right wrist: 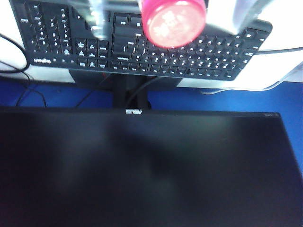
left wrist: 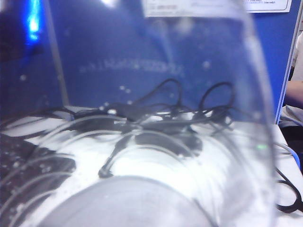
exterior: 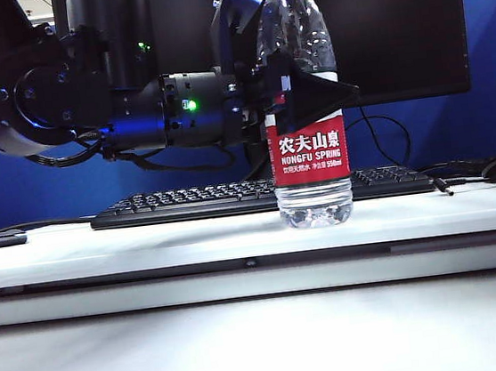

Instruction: Unscrew the cap from the plastic bottle on the table.

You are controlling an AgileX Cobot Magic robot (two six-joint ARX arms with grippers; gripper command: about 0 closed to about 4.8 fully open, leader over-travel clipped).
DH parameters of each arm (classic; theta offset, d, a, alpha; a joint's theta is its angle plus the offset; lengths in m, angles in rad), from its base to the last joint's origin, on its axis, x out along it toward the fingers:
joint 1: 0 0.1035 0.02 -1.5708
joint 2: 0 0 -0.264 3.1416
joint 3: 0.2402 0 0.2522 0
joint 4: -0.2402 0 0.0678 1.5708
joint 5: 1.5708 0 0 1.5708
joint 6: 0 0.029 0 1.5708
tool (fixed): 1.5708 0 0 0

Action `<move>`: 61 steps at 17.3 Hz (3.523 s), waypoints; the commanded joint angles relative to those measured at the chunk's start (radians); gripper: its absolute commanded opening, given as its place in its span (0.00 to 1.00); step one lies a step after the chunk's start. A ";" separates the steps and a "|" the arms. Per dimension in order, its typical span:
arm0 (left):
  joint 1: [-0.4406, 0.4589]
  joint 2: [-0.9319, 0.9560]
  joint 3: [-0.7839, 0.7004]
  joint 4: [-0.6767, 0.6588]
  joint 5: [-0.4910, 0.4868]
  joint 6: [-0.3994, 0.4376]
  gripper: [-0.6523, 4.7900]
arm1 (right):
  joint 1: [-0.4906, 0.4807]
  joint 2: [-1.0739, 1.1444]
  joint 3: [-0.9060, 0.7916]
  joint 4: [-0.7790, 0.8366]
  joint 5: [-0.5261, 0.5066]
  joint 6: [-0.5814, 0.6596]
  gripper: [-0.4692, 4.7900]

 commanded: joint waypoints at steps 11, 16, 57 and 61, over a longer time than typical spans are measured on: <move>-0.001 0.004 -0.002 -0.034 0.000 0.007 0.66 | -0.037 0.031 0.006 0.013 -0.088 0.056 0.39; -0.001 0.004 -0.002 -0.035 0.000 0.008 0.66 | -0.060 0.030 0.006 0.008 -0.174 0.089 0.38; 0.000 0.004 -0.002 -0.079 0.026 0.008 0.66 | -0.810 0.047 0.109 -0.343 -2.032 0.146 0.37; 0.000 0.004 -0.002 -0.079 0.026 0.008 0.66 | -0.822 0.031 0.109 -0.345 -1.871 0.138 0.61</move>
